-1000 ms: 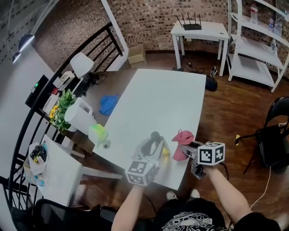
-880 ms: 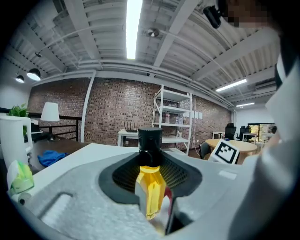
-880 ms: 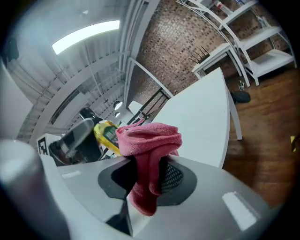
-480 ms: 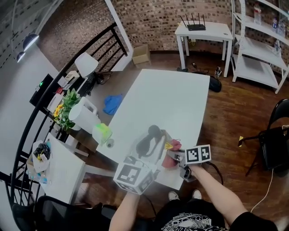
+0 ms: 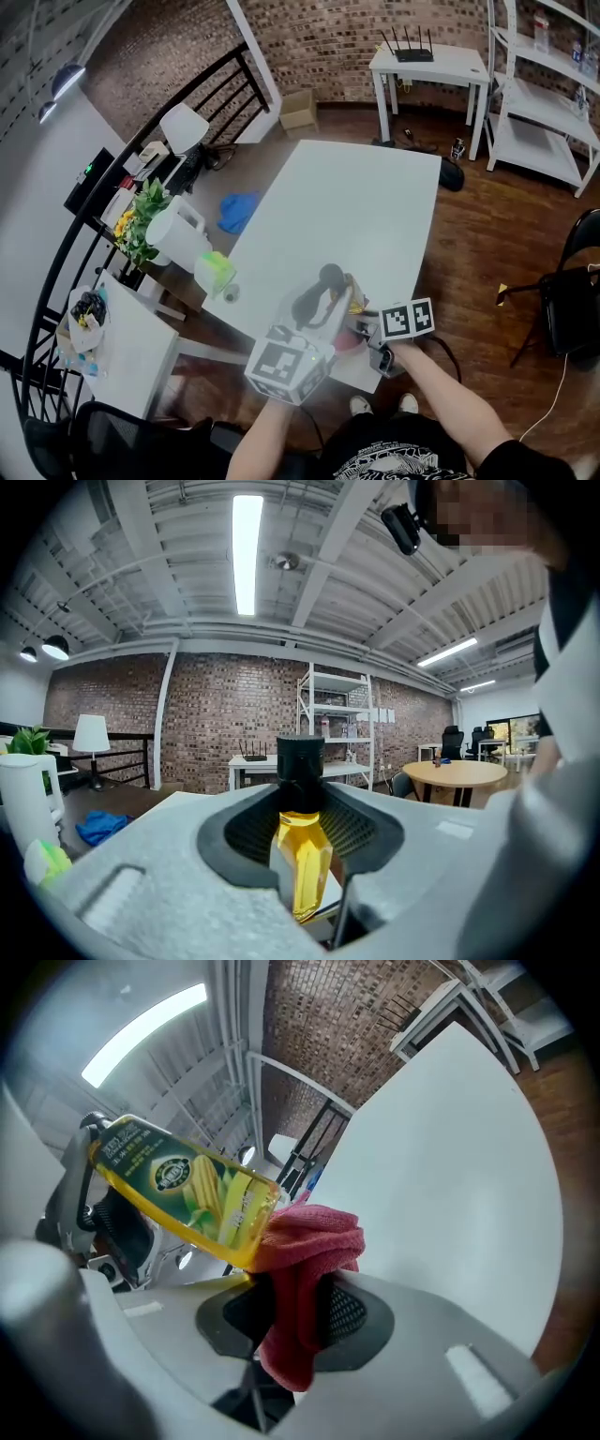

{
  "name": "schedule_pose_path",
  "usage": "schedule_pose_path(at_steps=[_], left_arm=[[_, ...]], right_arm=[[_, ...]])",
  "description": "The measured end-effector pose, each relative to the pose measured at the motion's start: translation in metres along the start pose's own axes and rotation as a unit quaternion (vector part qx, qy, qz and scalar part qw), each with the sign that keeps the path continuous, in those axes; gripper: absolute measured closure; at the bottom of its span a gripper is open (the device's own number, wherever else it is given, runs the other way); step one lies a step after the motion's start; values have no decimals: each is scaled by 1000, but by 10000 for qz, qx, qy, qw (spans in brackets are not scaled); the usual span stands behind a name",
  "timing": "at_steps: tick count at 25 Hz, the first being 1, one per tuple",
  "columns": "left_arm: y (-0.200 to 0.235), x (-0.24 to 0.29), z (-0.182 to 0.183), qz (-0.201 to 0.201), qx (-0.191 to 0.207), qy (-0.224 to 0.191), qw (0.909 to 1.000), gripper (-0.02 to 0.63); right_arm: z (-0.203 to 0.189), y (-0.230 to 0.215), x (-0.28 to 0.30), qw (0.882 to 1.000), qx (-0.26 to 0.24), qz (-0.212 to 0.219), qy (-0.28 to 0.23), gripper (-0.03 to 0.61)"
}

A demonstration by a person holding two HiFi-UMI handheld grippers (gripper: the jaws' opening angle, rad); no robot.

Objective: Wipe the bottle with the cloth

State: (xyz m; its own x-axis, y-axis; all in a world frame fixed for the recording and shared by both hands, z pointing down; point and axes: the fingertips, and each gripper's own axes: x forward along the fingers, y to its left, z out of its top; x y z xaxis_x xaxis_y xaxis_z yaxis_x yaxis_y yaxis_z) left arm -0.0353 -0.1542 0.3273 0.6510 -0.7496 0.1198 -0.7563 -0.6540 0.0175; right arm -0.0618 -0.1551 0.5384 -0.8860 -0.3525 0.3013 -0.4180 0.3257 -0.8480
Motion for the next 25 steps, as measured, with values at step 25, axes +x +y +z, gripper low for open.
schedule_pose_path(at_steps=[25], left_arm=[[41,21,-87,638,-254,493,9964,480]], right_arm=[[44,-37,-62,9704,-1538,-1662,-839,482]])
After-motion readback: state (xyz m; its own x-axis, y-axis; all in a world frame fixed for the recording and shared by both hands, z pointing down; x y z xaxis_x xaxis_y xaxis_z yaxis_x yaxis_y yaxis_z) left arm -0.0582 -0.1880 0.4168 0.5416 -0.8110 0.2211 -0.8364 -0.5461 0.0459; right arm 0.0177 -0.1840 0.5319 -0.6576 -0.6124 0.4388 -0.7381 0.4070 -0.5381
